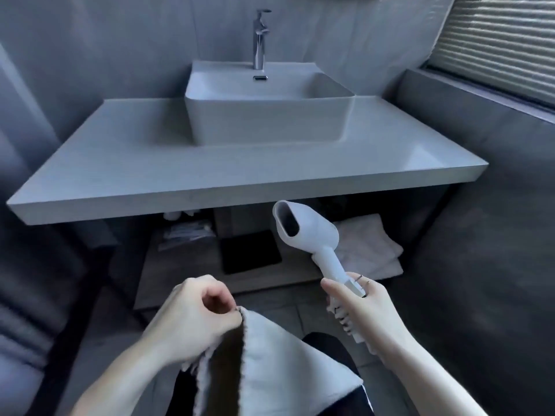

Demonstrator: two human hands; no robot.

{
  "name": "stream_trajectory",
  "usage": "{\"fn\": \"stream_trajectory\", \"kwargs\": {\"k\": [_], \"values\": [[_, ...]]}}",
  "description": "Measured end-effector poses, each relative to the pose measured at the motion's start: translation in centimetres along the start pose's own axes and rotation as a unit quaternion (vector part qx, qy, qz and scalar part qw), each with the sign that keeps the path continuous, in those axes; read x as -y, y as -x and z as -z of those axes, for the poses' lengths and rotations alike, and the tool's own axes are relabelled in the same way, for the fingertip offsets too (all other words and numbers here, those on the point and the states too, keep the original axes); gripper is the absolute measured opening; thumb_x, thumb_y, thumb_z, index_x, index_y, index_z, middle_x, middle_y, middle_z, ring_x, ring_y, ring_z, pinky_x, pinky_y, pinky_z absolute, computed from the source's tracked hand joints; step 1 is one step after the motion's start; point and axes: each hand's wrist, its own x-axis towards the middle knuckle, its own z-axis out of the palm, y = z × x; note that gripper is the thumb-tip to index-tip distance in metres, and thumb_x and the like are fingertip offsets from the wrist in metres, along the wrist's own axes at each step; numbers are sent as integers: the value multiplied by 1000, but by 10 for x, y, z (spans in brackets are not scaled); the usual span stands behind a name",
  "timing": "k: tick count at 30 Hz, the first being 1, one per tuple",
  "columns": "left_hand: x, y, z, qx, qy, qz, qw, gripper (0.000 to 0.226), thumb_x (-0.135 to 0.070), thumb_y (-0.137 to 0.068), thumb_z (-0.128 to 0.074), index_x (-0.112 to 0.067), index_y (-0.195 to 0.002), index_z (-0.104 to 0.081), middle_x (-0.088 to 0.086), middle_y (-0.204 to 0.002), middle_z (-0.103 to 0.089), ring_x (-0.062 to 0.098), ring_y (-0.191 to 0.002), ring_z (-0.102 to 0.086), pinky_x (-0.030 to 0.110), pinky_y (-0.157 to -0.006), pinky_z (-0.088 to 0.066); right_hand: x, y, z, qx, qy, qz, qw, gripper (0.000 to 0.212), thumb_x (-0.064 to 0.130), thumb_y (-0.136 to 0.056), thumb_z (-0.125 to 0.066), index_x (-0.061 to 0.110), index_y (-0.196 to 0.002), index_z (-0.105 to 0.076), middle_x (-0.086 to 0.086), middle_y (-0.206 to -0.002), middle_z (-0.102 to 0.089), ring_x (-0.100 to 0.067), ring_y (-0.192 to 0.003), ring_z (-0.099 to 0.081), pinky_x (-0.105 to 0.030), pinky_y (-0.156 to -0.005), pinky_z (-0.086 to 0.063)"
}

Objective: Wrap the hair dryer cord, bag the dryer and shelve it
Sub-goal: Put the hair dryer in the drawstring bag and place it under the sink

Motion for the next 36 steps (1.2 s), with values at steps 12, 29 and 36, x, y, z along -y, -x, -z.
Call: {"fn": "stream_trajectory", "kwargs": {"k": [12,29,36], "values": [[45,-29,34,-121,-27,7,992,22,-10,-87,-57,-26,-78,-46,10,-60,-67,27,-47,-53,46,-55,-50,3,-33,-43,31,-66,-47,996,60,42,-72,-63,-12,-96,-65,3,-48,-58,-6,-38,-49,-18,-42,-44],[83,36,-75,111,-208,13,972,25,-24,-79,-52,-35,-103,-55,-19,-99,-74,8,-106,-61,30,-86,-54,-51,10,-23,137,-38,-154,978,33,9,-66,-63,0,-98,-60,-5,-60,-53,-14,-45,-38,-20,-43,-32],[81,46,-117,145,-301,-34,942,15,-25,-92,-64,-26,-106,-58,-1,-110,-71,25,-110,-64,36,-79,-40,-79,32,-7,116,24,-115,986,12,12,-92,-75,5,-98,-68,-10,-67,-60,-14,-46,-46,-21,-41,-39]]}}
